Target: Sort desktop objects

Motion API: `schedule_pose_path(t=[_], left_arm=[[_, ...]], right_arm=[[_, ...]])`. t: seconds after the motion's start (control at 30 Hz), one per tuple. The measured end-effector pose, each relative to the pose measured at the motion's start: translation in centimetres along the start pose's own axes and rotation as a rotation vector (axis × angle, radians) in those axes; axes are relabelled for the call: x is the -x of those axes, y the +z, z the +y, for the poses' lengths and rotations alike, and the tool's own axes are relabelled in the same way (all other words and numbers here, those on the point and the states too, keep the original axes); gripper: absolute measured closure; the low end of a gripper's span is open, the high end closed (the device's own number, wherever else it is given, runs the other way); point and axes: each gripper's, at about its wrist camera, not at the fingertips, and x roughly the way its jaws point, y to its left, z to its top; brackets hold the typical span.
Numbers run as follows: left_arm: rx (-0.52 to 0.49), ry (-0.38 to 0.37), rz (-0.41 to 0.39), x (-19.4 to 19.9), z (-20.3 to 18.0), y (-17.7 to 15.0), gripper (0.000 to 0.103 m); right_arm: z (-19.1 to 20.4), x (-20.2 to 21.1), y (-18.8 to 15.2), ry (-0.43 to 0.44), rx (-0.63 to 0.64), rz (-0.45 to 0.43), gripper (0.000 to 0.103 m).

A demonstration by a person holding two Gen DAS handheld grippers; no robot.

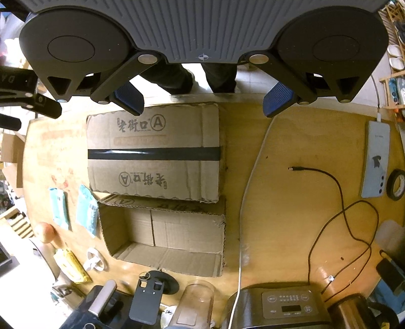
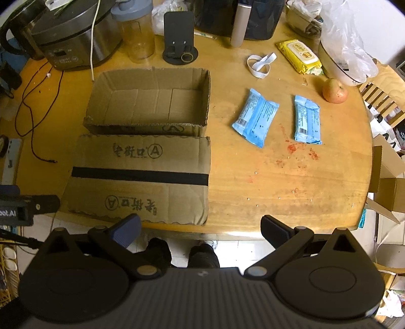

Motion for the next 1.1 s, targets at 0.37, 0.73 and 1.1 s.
schedule_pose_path(t=[0.37, 0.73, 1.1], left_arm=[[0.04, 0.033, 0.004, -0.1, -0.5, -0.3, 0.0], [0.072, 0.052, 0.002, -0.2, -2.1, 0.1, 0.0], [0.06, 0.074, 0.015, -0.6, -4.3, 0.7, 0.0]], right_arm=[[-0.6, -1.2, 0.5, 0.032, 0.032, 0.01, 0.0], [-2.7, -1.7, 0.9, 0.056, 0.045, 0.002, 0.0], [-4.8, -2.3, 1.1, 0.064, 0.034, 0.013, 0.0]])
